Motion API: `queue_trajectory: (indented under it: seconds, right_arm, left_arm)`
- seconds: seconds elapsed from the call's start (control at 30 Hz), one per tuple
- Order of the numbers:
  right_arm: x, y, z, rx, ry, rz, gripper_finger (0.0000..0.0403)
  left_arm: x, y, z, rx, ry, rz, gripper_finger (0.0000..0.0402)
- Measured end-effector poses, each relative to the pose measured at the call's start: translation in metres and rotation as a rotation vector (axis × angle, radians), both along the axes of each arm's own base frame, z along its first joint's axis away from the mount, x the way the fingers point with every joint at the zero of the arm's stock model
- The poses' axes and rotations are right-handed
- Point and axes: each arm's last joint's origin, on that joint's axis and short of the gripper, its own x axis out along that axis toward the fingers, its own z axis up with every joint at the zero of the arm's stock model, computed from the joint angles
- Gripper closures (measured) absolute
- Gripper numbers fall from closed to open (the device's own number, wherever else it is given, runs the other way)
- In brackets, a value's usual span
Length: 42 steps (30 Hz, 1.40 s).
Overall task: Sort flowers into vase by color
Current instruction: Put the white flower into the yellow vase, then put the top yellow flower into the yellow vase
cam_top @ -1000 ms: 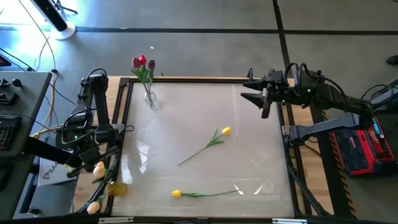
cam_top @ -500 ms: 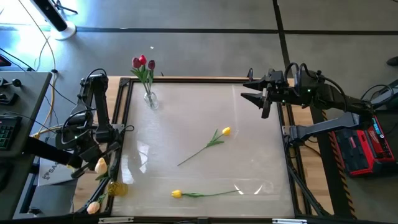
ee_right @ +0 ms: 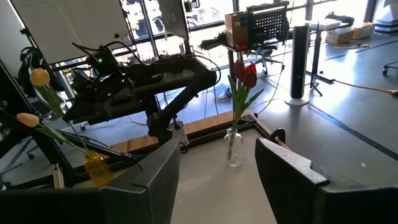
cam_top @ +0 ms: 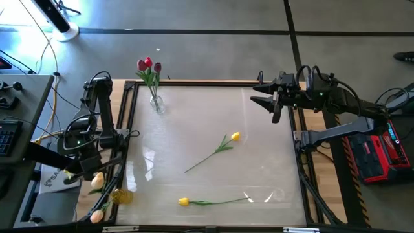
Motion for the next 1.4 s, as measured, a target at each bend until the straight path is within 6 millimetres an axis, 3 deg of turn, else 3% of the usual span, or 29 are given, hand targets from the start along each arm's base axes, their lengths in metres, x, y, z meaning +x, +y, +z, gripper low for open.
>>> queue_trajectory:
  seconds: [0.23, 0.7, 1.4]
  right_arm:
    - [0.0, 0.0, 0.0, 0.0, 0.0, 0.0, 0.0203]
    - [0.0, -0.0001, 0.0, 0.0, 0.0, 0.0, 0.0203]
    - [0.0, 0.0, 0.0, 0.0, 0.0, 0.0, 0.0203]
  left_arm:
    - [-0.0007, -0.0017, 0.0009, -0.008, -0.006, 0.006, 0.0389]
    - [0.0002, -0.0004, -0.0015, -0.005, 0.031, 0.06, 0.0306]
    - [0.0009, -0.0001, -0.0013, 0.022, -0.026, 0.07, 0.0314]
